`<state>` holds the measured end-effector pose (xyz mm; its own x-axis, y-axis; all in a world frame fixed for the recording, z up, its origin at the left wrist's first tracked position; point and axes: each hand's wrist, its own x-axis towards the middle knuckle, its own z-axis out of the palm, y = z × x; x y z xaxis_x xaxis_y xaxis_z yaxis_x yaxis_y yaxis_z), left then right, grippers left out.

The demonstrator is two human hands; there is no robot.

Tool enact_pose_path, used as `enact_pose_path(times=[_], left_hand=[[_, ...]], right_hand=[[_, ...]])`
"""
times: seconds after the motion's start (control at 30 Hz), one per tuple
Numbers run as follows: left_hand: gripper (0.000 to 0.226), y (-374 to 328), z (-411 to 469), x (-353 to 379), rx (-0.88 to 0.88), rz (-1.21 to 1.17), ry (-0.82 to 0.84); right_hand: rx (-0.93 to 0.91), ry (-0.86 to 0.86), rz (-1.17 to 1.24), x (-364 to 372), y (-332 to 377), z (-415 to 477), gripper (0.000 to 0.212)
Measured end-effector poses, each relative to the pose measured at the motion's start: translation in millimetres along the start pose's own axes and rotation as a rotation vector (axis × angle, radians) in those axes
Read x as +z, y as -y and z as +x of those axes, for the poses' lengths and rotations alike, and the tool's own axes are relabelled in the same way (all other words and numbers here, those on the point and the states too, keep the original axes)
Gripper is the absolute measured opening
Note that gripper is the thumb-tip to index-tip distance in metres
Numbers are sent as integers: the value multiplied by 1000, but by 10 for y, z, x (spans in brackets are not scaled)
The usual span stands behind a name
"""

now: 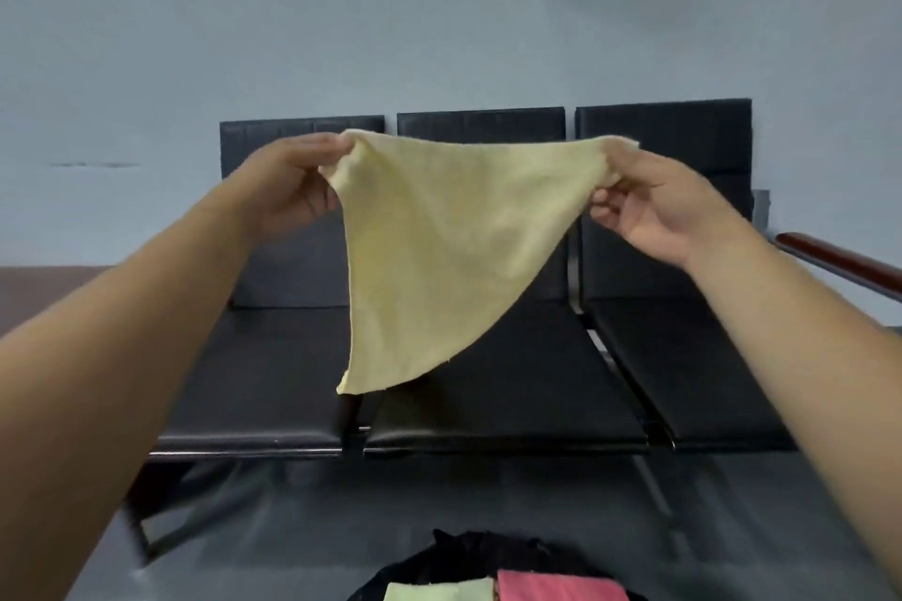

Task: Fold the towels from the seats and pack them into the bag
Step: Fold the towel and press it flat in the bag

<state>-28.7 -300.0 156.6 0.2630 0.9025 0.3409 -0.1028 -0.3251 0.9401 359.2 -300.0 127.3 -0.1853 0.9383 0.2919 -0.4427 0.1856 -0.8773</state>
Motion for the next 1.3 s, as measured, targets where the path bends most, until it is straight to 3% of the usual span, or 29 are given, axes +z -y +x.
enact_pose_path(times=[0.07,0.13,0.17,0.2,0.3,0.4,0.53,0.63,0.8,0.93,1.07,1.17,1.27,1.3], left_hand=[[48,-121,-37,7,-172,55,154],[31,-50,-115,65,-365,589,87],[18,-7,-134,100,-399,880,-12],[13,33,-138,125,-384,1038,-124],[13,59,-107,204,-223,869,-261],[10,-91,-85,333,-112,550,-330],[21,-387,31,485,-1,-20,-207],[25,-594,78,627,46,-199,-101],[28,-823,143,820,155,-83,-7],[20,-987,217,884,252,305,-51],[12,-1032,246,1077,283,551,-66],[11,-1005,293,1206,277,714,-64],[14,-989,297,1332,275,819,-55],[15,-981,295,1368,269,833,-47]], right_hand=[[91,71,8,-3,115,-13,13],[183,-73,-483,-115,4,34,10],[179,-190,-782,-154,-52,49,13],[141,-314,-934,-177,-83,68,16],[52,-477,-607,-187,42,58,16],[-76,-457,-475,-130,265,35,18],[-193,-422,-283,3,529,51,13],[-238,-413,-48,119,714,128,6],[-275,-465,-547,281,921,175,16],[-329,-406,-480,421,1148,223,14],[-252,-394,-662,571,1132,184,16],[-189,-234,-667,676,1090,110,20],[-111,-21,-533,763,1057,40,10],[-88,65,-481,788,1042,4,15]])
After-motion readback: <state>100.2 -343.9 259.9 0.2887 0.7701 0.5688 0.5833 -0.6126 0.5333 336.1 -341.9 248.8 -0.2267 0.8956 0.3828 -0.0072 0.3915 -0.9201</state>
